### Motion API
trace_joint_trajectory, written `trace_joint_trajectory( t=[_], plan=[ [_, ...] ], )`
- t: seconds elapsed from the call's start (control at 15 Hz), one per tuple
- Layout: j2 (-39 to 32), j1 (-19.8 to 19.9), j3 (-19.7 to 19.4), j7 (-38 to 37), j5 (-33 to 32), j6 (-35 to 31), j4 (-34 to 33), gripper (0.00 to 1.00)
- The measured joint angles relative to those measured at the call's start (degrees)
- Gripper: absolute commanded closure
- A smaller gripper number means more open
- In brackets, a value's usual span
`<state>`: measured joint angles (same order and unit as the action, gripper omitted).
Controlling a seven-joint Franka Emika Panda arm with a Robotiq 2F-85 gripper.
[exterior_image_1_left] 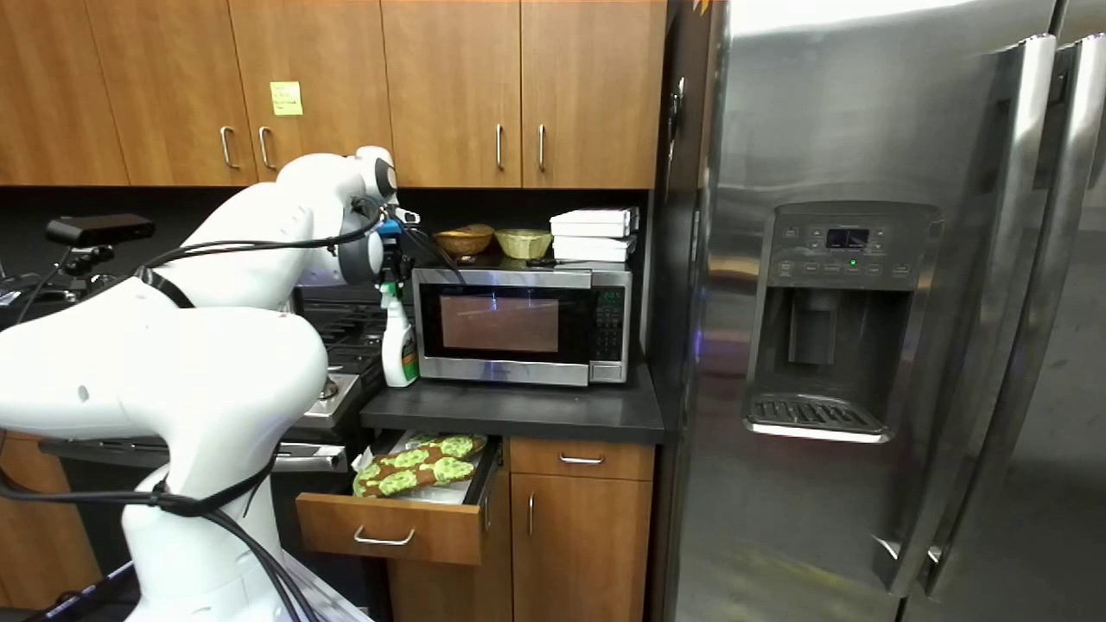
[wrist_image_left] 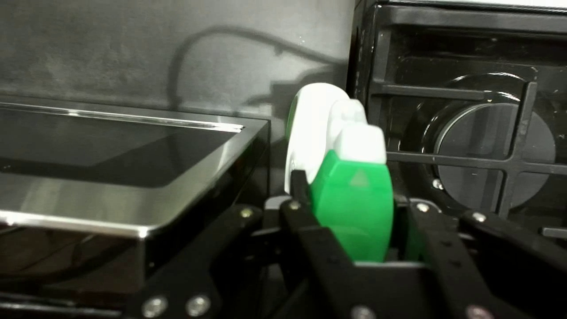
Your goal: Move the spray bottle to the left.
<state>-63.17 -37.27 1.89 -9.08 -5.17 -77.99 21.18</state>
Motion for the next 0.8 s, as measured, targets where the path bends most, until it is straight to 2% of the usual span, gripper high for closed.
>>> trace_joint_trajectory(
  t=[0.8],
  plan=[
    [0.58, -1.07, -0.01, -4.06, 0.0, 2.63, -0.14, 0.85]
  ],
)
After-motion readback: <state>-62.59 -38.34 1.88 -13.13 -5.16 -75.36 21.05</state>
